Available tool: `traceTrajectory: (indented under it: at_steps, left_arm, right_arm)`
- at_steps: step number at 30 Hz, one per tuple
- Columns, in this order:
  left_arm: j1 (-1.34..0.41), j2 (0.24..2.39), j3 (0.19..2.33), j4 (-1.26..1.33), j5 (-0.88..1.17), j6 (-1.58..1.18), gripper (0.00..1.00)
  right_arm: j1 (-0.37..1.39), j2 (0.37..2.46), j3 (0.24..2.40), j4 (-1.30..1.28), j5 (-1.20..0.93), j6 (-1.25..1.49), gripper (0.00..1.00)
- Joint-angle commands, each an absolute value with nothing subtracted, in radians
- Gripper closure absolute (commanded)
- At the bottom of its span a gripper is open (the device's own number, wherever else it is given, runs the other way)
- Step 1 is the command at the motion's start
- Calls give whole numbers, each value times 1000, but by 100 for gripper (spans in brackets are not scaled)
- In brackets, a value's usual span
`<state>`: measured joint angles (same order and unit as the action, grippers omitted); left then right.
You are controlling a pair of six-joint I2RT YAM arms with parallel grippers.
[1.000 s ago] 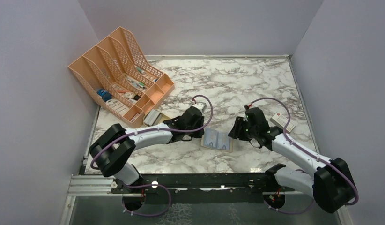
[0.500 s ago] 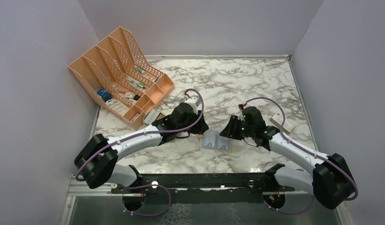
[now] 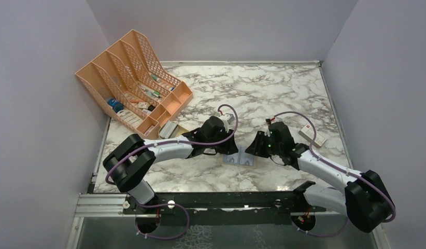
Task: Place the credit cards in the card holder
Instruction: Insert the credit card into the card holder.
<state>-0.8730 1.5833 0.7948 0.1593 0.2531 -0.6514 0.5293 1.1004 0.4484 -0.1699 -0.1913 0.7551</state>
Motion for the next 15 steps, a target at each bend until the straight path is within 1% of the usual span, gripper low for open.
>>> traceTrajectory:
  at_steps: [1,8,15]
  left_arm:
    - [-879,1581,793,197,127,-606,64]
    - [-877,1559,799,126,32,-538,66]
    - [-875,1522,803,63,-4,-493,68]
  right_arm:
    - [534,1101,443,-69,-247,752,68]
    - [560,1205,498,-32,-270,773,69]
    - [618,1307,572,-47,-202,798,70]
